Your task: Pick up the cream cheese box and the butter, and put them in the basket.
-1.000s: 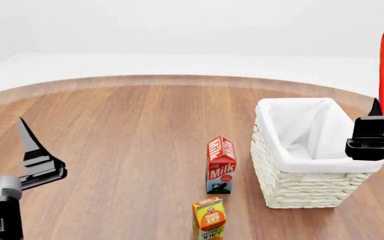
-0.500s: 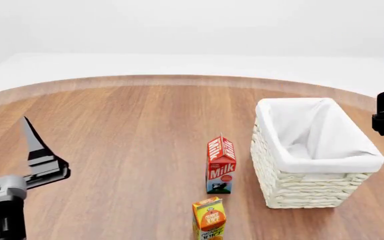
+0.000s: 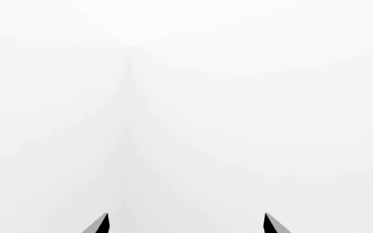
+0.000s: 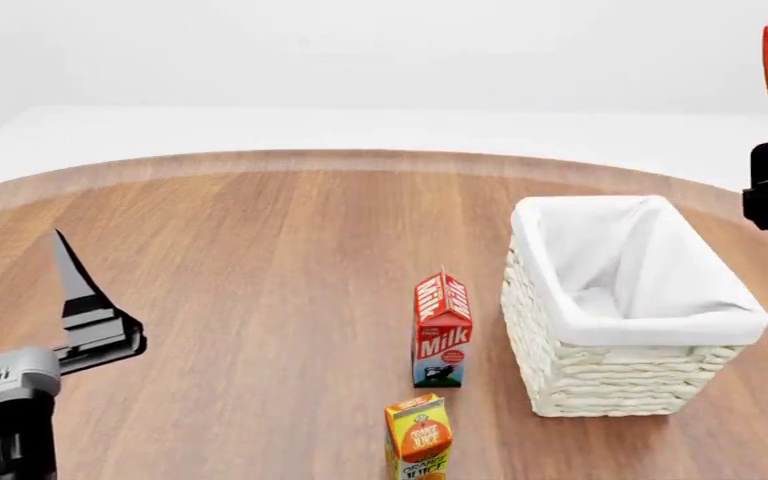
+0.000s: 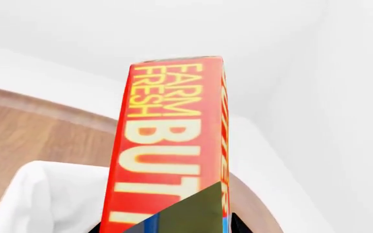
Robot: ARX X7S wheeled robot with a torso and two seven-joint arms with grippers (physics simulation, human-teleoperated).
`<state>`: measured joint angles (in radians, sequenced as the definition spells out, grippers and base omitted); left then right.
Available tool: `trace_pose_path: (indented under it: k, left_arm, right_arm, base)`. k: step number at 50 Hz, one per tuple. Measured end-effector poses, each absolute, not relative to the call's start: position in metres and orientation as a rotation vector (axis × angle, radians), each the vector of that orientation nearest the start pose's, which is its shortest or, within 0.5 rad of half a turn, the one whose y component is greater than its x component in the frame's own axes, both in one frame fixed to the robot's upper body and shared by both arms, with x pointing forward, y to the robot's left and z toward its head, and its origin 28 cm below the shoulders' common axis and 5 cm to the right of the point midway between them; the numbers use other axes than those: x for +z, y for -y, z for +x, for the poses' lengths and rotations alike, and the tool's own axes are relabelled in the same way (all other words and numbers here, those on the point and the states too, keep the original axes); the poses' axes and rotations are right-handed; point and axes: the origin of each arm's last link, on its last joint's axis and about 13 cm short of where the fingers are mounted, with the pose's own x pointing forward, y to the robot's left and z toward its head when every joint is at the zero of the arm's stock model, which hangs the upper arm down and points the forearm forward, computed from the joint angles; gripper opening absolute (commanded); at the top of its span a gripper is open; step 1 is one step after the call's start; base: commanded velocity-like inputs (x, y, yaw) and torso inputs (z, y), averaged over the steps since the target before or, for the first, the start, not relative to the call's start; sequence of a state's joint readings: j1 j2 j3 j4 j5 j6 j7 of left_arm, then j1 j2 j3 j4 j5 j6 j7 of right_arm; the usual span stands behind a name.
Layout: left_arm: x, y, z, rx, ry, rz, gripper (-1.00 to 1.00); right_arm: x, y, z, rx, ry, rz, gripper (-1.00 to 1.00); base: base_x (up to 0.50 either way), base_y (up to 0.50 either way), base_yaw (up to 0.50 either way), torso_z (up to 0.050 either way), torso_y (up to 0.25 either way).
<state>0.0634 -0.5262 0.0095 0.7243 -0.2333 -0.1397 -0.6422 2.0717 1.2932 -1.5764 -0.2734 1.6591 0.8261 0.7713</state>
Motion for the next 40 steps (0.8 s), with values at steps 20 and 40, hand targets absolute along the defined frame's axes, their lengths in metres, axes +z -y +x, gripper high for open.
trace_pose_path:
  k: [20,40]
  left_arm:
    - [0.154,-0.261,0.178,0.358,0.534,0.123,1.0]
    - [0.153,-0.26,0.178,0.357,0.531,0.123,1.0]
  right_arm:
    - [0.325,0.232,0.245,-0.233,-0.24,-0.373,-1.0]
    - [0.312,0.232,0.266,-0.222,-0.281,-0.32,-1.0]
  base:
    - [0.0,0.0,0.0,0.0,0.002]
    - [0.0,0.0,0.0,0.001,0.002]
